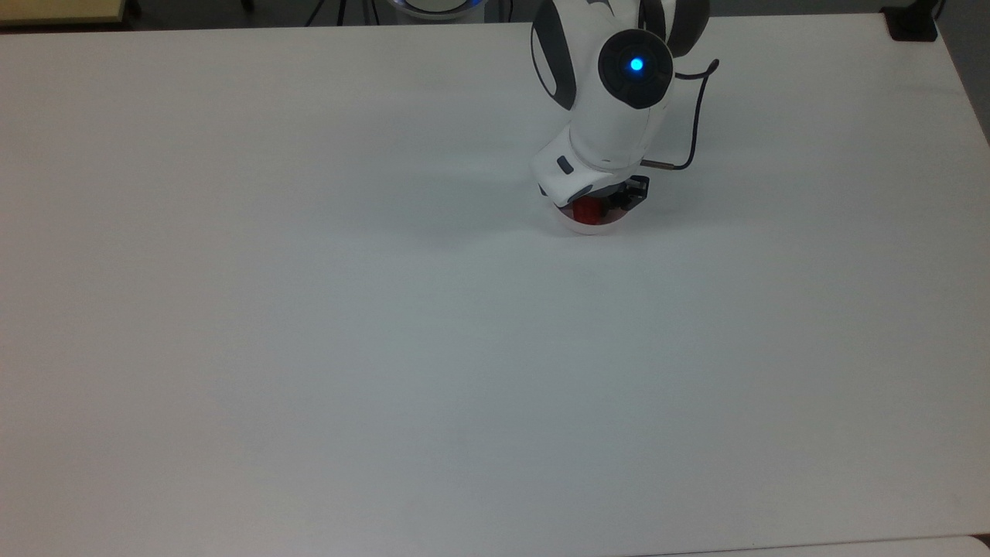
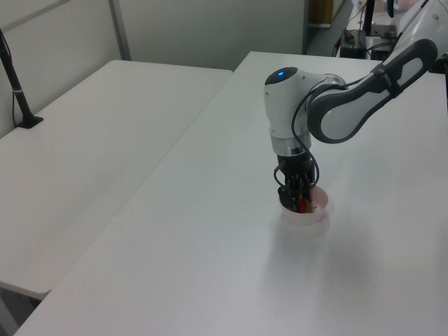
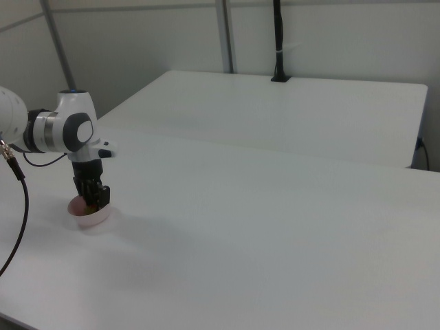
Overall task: Pick up strawberry from bowl
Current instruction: 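Close the gripper around the red strawberry inside the bowl, then lift the strawberry out of the bowl and carry it away from the bowl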
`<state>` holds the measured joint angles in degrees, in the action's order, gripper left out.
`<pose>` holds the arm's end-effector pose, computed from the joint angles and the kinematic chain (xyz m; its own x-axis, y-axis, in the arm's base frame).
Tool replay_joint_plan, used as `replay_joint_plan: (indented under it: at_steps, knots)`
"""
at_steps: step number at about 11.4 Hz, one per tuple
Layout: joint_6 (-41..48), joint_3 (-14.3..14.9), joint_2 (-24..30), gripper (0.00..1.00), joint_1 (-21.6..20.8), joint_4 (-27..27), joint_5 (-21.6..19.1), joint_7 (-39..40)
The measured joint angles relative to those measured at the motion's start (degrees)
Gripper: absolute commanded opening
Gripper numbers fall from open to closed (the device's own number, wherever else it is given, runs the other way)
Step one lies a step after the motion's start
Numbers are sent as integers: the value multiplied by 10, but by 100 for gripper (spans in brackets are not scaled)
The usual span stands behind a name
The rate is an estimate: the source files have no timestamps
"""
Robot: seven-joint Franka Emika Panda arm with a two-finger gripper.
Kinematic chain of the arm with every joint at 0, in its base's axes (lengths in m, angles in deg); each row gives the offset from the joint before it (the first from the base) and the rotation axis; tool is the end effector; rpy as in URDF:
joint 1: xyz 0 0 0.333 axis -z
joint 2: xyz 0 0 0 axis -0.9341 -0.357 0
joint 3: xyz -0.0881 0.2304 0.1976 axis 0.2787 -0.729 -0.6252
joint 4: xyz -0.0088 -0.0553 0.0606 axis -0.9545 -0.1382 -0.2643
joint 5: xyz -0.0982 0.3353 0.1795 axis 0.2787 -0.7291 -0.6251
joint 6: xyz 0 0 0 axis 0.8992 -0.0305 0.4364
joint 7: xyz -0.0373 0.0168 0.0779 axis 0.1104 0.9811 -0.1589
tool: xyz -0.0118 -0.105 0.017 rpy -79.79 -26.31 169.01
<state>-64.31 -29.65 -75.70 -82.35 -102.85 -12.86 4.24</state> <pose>0.5848 0.2402 0.3044 0.9744 -0.1669 -0.1504 -0.1634 -0.9859 0.0353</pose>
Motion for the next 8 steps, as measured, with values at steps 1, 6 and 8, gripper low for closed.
replay_joint_plan:
  at_steps: [1,6,8]
  knots:
    - [4,0,2,24,0,1,3,0]
    - [149,-2,69,24,4,44,5,42]
    - [165,1,77,24,36,65,11,123]
